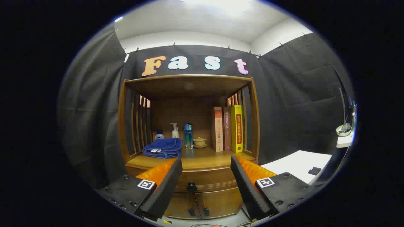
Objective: Pull open the drawer, take out the items inside it, and place them on the countertop above the cabinet.
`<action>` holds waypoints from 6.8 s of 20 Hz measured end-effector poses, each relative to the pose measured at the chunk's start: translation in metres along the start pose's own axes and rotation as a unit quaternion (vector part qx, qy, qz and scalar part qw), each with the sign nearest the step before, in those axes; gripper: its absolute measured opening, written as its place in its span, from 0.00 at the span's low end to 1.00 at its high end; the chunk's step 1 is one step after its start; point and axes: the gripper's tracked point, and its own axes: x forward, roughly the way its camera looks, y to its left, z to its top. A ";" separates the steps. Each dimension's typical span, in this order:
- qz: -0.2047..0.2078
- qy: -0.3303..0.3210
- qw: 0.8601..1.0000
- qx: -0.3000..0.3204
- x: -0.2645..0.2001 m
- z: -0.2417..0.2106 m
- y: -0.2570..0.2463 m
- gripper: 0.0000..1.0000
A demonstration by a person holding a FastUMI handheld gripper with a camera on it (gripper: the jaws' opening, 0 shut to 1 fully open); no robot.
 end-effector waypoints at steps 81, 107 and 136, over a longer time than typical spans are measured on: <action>0.069 0.109 0.992 -0.013 0.129 -0.251 0.080 0.79; 0.070 0.135 0.988 0.014 0.084 -0.239 0.061 0.40; 0.072 0.161 0.984 0.022 0.006 -0.229 0.049 0.39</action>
